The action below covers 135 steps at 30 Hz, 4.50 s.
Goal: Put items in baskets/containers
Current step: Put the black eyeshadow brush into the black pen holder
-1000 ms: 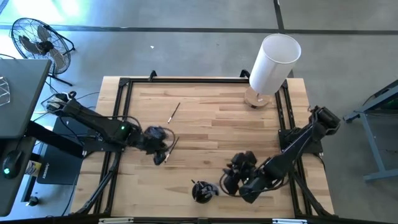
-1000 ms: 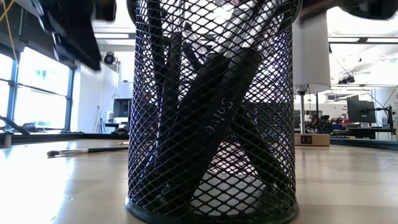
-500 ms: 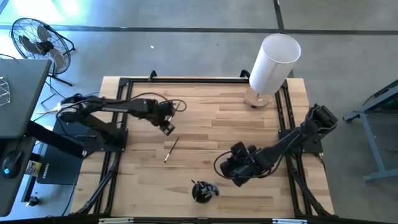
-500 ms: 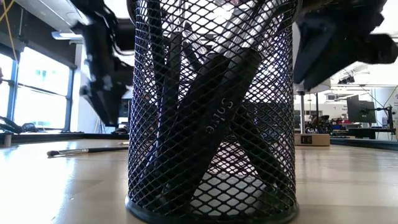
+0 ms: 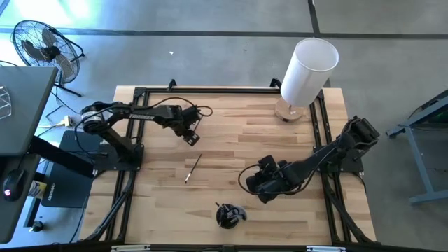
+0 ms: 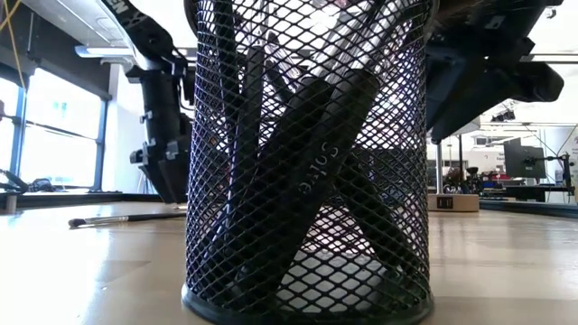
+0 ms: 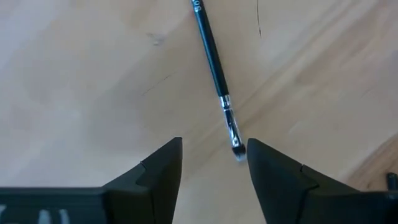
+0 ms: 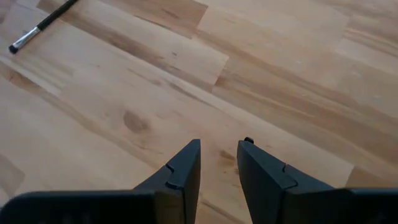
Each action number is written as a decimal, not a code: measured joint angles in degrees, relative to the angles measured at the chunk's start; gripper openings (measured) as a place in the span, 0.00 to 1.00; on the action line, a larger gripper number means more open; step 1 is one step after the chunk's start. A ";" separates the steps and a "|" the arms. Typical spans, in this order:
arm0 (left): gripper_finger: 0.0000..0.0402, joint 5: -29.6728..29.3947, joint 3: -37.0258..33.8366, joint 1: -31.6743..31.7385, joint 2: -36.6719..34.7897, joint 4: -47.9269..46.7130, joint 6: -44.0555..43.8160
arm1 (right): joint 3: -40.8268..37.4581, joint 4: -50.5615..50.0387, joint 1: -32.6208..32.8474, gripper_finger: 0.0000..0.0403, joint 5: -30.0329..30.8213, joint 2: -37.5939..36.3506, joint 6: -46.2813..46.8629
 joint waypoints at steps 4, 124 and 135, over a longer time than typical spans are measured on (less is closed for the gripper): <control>0.40 0.15 0.00 -0.26 1.93 1.05 0.14 | 0.00 -0.48 -0.86 0.25 0.29 0.00 -0.02; 0.00 -6.87 4.20 -45.38 -1.71 17.84 -57.53 | -13.36 28.90 8.47 0.00 -30.16 5.80 -89.89; 0.00 -6.84 4.20 -45.33 -1.69 17.71 -57.32 | -16.45 23.29 7.04 0.00 -21.65 -2.88 -80.53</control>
